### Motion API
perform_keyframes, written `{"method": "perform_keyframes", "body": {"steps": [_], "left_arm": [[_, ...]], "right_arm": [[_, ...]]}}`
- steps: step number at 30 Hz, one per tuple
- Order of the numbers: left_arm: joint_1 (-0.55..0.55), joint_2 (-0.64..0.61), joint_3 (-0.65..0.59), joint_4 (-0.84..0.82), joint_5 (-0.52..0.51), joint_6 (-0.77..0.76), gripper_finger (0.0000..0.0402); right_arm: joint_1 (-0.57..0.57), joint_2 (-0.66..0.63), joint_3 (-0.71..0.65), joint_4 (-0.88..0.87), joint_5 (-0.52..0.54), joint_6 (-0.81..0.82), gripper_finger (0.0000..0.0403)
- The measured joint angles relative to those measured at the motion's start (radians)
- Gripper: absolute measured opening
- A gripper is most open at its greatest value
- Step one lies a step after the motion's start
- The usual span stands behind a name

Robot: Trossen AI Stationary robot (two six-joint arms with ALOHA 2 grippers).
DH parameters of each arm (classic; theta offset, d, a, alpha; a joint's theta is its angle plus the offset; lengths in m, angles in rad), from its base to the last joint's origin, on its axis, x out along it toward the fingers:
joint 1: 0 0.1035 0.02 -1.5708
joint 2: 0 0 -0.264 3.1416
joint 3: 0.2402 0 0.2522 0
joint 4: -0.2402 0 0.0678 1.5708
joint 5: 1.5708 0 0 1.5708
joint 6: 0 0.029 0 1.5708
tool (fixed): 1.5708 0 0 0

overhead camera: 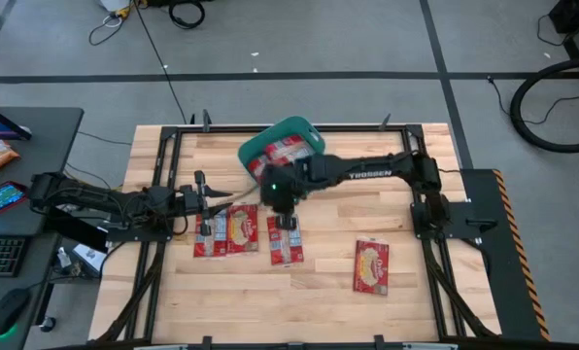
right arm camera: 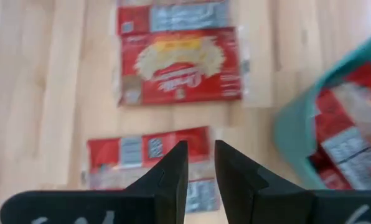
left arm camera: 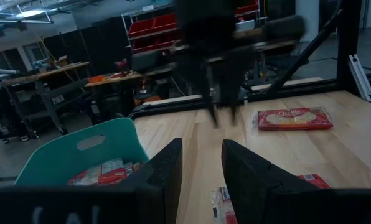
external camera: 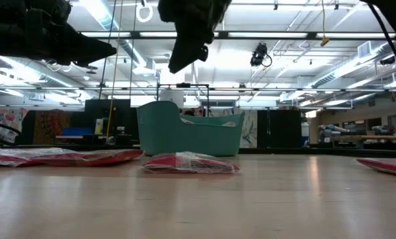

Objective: Sort popcorn bags into baskets
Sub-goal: Put the popcorn bag into the blue bin

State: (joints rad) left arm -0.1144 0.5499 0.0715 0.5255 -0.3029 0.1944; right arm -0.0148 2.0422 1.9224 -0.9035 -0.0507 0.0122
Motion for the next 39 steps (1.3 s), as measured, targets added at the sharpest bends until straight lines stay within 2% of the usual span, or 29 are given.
{"method": "perform_keyframes", "body": {"steps": [6,11,16,20,25,29,35,39], "left_arm": [[0.0,0.0,0.0,0.0,0.0,-0.003,0.0119],[0.0,0.0,0.0,-0.001,0.0,-0.026,0.0119],[0.0,0.0,0.0,-0.002,0.0,-0.026,0.0119],[0.0,0.0,0.0,-0.002,0.0,-0.026,0.0119],[0.0,0.0,0.0,-0.003,0.0,-0.026,0.0119],[0.0,0.0,0.0,-0.006,0.0,-0.025,0.0119],[0.0,0.0,0.0,-0.006,0.0,-0.026,0.0119],[0.0,0.0,0.0,-0.006,0.0,-0.025,0.0119]], "right_arm": [[0.071,0.0,-0.007,-0.146,0.034,0.098,0.0085],[0.114,0.0,-0.102,-0.325,0.047,0.23,0.0085],[0.141,0.001,-0.233,-0.53,-0.017,0.368,0.0085],[0.156,-0.001,-0.367,-0.624,-0.098,0.473,0.0085],[0.18,-0.018,-0.547,-0.579,-0.253,0.544,0.0084],[0.204,-0.019,-0.649,-0.473,-0.355,0.561,0.008],[0.228,-0.02,-0.709,-0.293,-0.359,0.598,0.0071],[0.231,-0.025,-0.707,-0.248,-0.31,0.568,0.0065]]}}
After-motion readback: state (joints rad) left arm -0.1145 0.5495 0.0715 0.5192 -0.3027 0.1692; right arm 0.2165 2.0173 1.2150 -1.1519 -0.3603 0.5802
